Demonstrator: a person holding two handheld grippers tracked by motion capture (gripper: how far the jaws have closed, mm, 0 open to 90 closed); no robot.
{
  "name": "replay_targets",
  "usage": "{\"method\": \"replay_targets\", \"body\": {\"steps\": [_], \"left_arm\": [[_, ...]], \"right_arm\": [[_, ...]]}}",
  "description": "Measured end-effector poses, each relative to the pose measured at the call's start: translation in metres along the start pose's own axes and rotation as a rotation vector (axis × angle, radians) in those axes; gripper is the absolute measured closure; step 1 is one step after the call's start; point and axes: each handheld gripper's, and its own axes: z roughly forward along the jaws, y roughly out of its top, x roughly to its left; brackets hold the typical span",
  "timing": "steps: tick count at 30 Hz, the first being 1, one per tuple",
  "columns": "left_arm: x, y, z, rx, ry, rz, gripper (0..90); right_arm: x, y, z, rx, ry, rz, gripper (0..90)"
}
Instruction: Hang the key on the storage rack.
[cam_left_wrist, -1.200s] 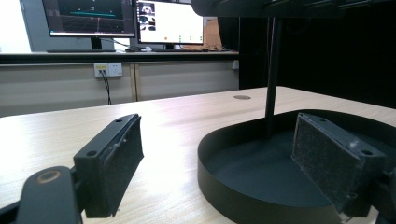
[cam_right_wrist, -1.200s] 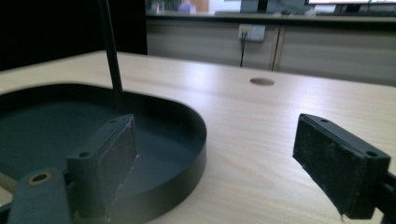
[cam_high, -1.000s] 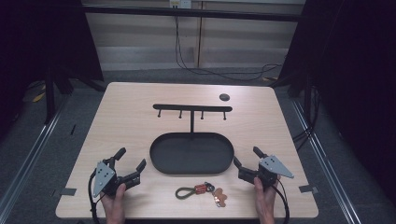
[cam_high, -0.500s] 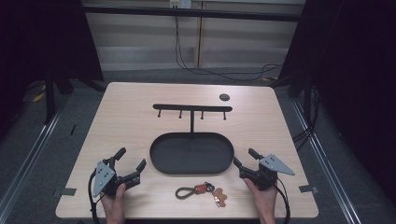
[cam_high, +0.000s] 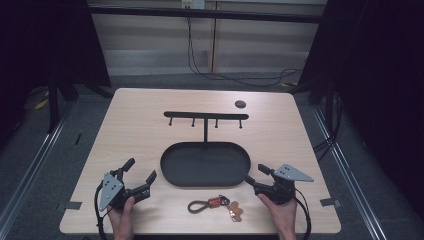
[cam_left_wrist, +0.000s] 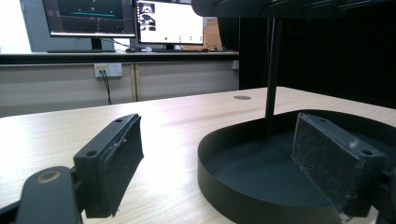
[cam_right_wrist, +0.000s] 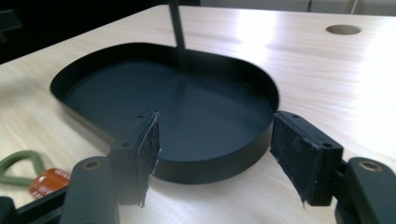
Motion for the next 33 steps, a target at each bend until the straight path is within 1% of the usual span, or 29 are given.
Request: {"method": "replay_targets", "body": {"steps": [2,3,5,6,7,8,10,11,12,13,14,16,17,18,19,22,24,25,26,28,30,32,33], "left_arm": [[0.0,0.0,0.0,0.0,0.0,-0.001,16.0],[0.0,0.0,0.0,0.0,-0.003,0.0,16.0],[0.0,0.0,0.0,0.0,0.001,0.003,16.0],[0.0,0.0,0.0,0.0,0.0,0.003,16.0],[0.0,0.0,0.0,0.0,0.001,0.003,16.0],[0.0,0.0,0.0,0.0,0.0,0.003,16.0],[0.0,0.0,0.0,0.0,0.0,0.0,16.0],[0.0,0.0,0.0,0.0,0.0,0.003,16.0],[0.0,0.0,0.0,0.0,-0.003,0.001,16.0],[0.0,0.0,0.0,0.0,0.0,-0.001,16.0],[0.0,0.0,0.0,0.0,-0.003,0.0,16.0],[0.0,0.0,0.0,0.0,0.001,0.003,16.0],[0.0,0.0,0.0,0.0,0.0,0.003,16.0],[0.0,0.0,0.0,0.0,-0.004,-0.003,16.0],[0.0,0.0,0.0,0.0,-0.004,-0.003,16.0],[0.0,0.0,0.0,-0.001,-0.004,-0.003,16.0],[0.0,0.0,0.0,0.0,-0.005,-0.003,16.0],[0.0,0.0,0.0,0.0,-0.006,-0.004,16.0],[0.0,0.0,0.0,-0.001,-0.007,-0.003,16.0],[0.0,0.0,0.0,-0.003,-0.007,-0.006,16.0],[0.0,0.0,0.0,-0.001,-0.002,0.001,16.0],[0.0,0.0,0.0,0.001,0.0,0.003,16.0],[0.0,0.0,0.0,0.0,-0.004,-0.003,16.0]], "right_arm": [[0.004,0.002,0.0,0.01,0.023,-0.005,32.4],[0.004,0.002,0.0,0.01,0.023,-0.005,32.4],[0.006,0.004,0.001,0.026,0.035,-0.011,33.5],[0.008,0.005,0.001,0.037,0.054,-0.018,37.0],[0.01,0.009,0.001,0.054,0.098,-0.024,40.9],[0.01,0.009,0.001,0.054,0.098,-0.024,40.9],[0.011,0.012,0.003,0.072,0.135,-0.016,41.2],[0.014,0.014,0.003,0.078,0.16,-0.023,44.0],[0.014,0.014,0.003,0.078,0.16,-0.023,44.0],[0.015,0.015,0.004,0.077,0.169,-0.021,45.5],[0.018,0.017,0.006,0.082,0.2,-0.006,49.9],[0.019,0.018,0.008,0.085,0.209,-0.002,50.7],[0.023,0.022,0.012,0.111,0.234,-0.009,53.6],[0.024,0.024,0.014,0.119,0.246,-0.01,54.6],[0.024,0.024,0.014,0.119,0.246,-0.01,54.6],[0.029,0.03,0.017,0.139,0.283,-0.02,57.3],[0.031,0.033,0.019,0.152,0.286,-0.028,56.3],[0.032,0.035,0.021,0.169,0.33,-0.036,55.9],[0.033,0.037,0.022,0.179,0.342,-0.042,56.3],[0.036,0.044,0.028,0.233,0.37,-0.077,58.1],[0.04,0.048,0.031,0.258,0.384,-0.098,59.0],[0.045,0.051,0.037,0.295,0.411,-0.119,60.0],[0.048,0.051,0.039,0.312,0.416,-0.127,59.7]]}}
